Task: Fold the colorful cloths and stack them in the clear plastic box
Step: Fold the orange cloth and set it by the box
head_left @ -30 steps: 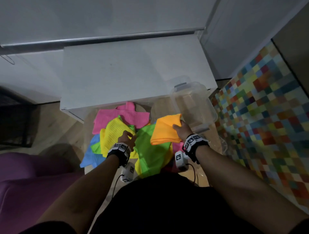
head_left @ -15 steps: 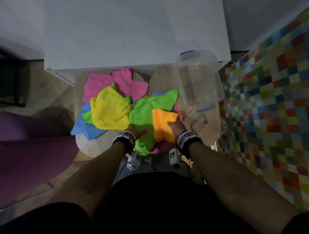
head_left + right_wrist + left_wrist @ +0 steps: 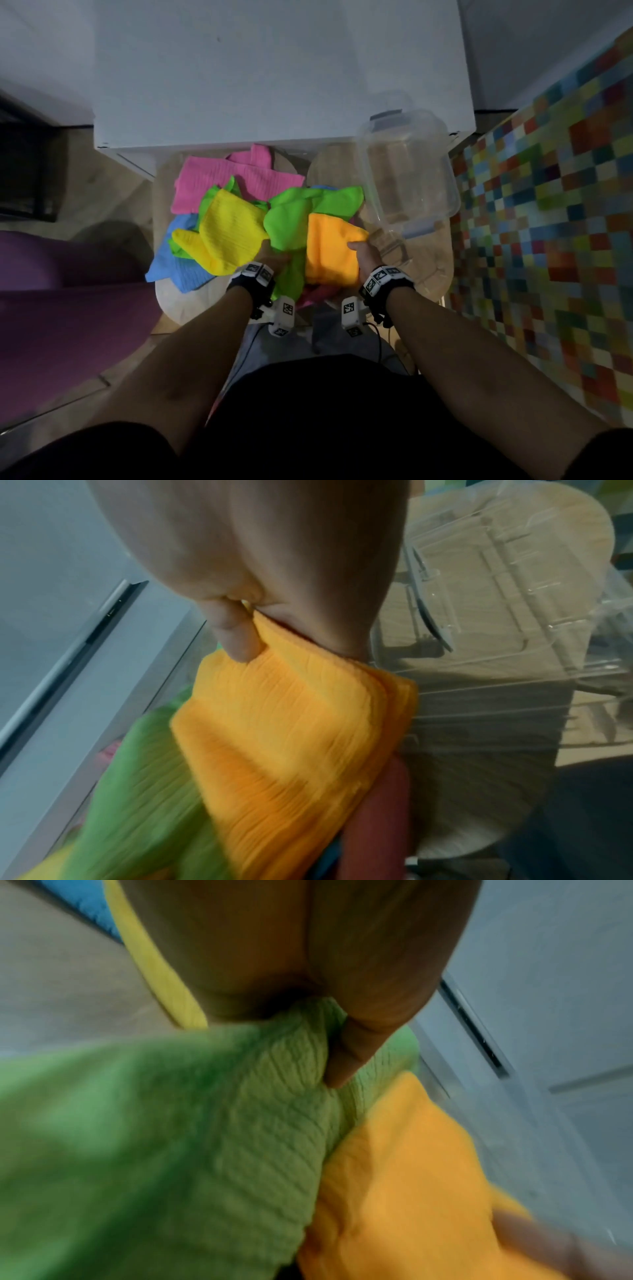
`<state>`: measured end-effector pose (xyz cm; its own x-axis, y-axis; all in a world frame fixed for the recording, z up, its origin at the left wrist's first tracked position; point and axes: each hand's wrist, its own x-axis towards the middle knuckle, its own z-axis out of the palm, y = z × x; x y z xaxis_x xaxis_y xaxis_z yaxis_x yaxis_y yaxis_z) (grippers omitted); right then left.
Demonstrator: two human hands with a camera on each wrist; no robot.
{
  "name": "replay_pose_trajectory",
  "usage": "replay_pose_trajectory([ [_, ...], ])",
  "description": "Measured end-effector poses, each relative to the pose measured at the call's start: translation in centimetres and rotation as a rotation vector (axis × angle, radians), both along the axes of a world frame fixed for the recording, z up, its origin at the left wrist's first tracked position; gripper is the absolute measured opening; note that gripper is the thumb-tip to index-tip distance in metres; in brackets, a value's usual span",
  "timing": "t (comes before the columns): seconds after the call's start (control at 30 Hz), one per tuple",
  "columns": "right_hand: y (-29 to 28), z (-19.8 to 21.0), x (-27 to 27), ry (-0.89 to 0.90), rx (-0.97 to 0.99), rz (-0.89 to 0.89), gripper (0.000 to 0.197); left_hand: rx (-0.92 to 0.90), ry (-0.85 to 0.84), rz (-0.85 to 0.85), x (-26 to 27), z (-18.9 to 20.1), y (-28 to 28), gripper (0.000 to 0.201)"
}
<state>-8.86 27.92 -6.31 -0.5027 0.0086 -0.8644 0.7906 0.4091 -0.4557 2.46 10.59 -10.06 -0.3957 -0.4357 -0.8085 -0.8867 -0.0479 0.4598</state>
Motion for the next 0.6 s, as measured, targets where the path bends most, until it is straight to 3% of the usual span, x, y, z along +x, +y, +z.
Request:
replay_pose_trajectory([
  [0.17, 0.4, 0.1, -1.3, 0.024, 0.067, 0.084, 0.05, -0.099, 0.03, 0.055, -0.4, 2.0, -5.1, 0.053],
  [0.27, 0.1, 0.3, -1.3, 0.013, 0.093, 0.054, 0.062, -0.186, 0.052, 0.083, -0.4, 3.0, -6.9, 0.052],
  [0.43, 0.6, 0.4, -1.5, 0.027, 0.15, 0.105, 0.046, -0.31, 0.073, 0.135, 0.1, 3.9, -8.4, 0.049],
  [0.6, 1.8, 0.5, -2.5, 0.109, 0.219, 0.135, 0.043, -0.366, 0.134, 0.244, 0.4, 4.5, -8.4, 0.05],
])
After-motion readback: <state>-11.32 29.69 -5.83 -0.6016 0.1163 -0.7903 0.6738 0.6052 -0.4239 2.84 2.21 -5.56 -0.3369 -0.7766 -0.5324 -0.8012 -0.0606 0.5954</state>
